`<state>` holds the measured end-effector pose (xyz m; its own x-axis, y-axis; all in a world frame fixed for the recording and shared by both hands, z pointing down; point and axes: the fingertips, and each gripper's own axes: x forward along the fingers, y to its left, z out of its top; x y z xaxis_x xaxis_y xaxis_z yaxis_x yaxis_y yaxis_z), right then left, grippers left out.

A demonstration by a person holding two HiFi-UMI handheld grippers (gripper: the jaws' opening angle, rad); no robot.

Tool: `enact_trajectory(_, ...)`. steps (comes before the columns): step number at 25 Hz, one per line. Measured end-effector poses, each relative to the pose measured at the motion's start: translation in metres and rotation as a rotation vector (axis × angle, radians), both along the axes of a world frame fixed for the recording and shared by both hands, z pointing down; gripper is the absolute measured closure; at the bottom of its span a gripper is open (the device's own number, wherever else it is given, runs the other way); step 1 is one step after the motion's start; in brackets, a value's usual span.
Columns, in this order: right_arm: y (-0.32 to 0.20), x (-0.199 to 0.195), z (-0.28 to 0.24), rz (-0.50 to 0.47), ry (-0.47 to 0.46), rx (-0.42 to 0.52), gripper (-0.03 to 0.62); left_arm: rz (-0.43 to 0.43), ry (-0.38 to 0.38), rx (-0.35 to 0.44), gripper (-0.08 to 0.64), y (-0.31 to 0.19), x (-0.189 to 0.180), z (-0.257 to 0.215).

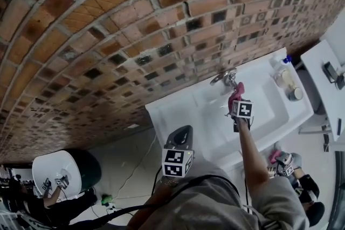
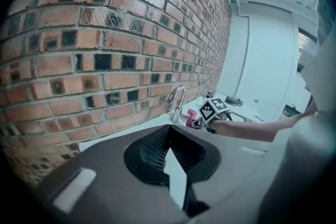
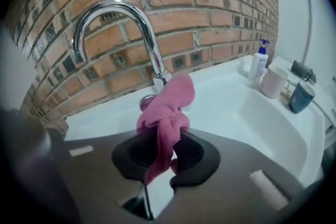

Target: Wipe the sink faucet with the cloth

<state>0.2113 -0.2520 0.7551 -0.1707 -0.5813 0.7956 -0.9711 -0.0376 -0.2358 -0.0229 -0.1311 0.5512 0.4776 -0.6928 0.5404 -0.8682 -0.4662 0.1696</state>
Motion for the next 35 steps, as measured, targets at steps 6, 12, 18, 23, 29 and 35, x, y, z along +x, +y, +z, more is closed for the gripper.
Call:
enact_trajectory(6, 0.010, -0.019, -0.047, -0.083, -0.368, 0.053, 0.518, 0.010, -0.002, -0.003, 0.546, -0.003, 0.002, 0.002)
enact_trajectory(12, -0.029, -0.003, -0.069, -0.060, -0.409, 0.195, 0.514, 0.031, -0.003, -0.008, 0.546, -0.004, 0.009, 0.005)
enact_trajectory(18, -0.078, 0.018, -0.042, -0.038, -0.205, 0.213, 0.512, 0.032, -0.008, 0.001, 0.546, -0.003, 0.007, 0.000)
enact_trajectory(23, -0.085, 0.009, -0.037, -0.165, -0.062, 0.149, 0.512, -0.006, -0.005, 0.002, 0.546, -0.003, -0.007, 0.000)
enact_trajectory(29, -0.087, -0.045, -0.095, -0.335, -0.086, 0.305, 0.514, 0.002, -0.002, -0.001, 0.546, -0.002, -0.002, 0.001)
enact_trajectory(35, -0.084, -0.065, -0.146, -0.344, 0.161, 0.561, 0.514, 0.021, -0.009, 0.017, 0.546, 0.005, 0.002, -0.005)
